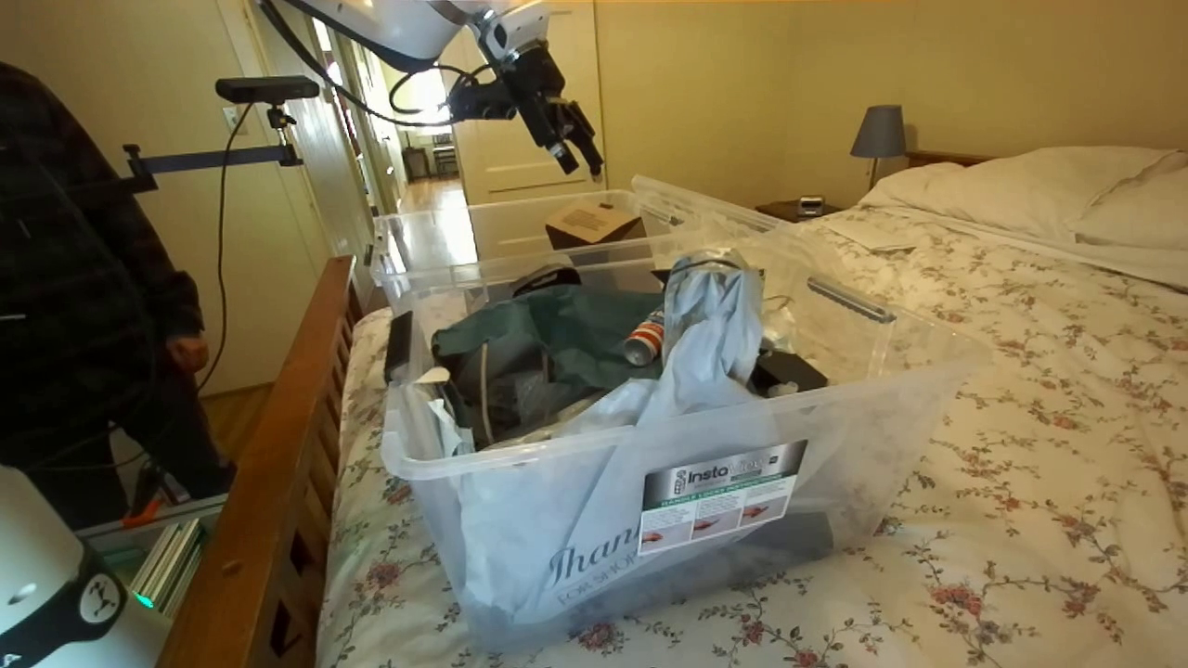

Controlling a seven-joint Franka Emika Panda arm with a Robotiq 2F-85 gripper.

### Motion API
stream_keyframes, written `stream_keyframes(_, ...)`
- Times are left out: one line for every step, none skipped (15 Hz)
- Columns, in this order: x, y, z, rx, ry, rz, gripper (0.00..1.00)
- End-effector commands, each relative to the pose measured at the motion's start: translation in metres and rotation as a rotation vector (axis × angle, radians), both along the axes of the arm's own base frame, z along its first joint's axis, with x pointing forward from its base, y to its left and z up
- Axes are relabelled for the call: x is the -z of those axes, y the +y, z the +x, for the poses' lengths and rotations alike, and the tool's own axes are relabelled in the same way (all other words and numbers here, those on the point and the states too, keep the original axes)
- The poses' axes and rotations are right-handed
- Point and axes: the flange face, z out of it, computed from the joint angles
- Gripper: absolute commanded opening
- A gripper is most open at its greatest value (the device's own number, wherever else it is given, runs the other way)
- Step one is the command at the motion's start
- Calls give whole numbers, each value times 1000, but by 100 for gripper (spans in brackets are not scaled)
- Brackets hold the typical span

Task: Remove the clear cup from the brown box and put it in the container on the right.

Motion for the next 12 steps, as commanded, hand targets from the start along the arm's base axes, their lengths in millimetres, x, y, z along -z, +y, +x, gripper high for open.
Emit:
stream_keyframes(0,0,0,-1,1,-1,100)
stream_keyframes(0,-1,0,-2,2,-2,100)
stream_keyframes(1,-1,0,-2,3,-3,100)
stream_keyframes(1,-1,0,-3,4,-4,100)
stream_keyframes(1,-1,0,-3,4,-4,100)
stream_keyframes(1,-1,0,-3,3,-4,100)
stream_keyframes(1,-1,0,-3,3,-4,100)
stream_keyframes(2,1,0,15,0,-2,100)
stream_keyframes(3,2,2,38,-12,-2,100)
stream_keyframes(3,1,4,59,-22,-1,100)
stream_keyframes(3,-2,1,20,-7,-5,100)
stream_keyframes(4,-2,1,22,-7,-7,100)
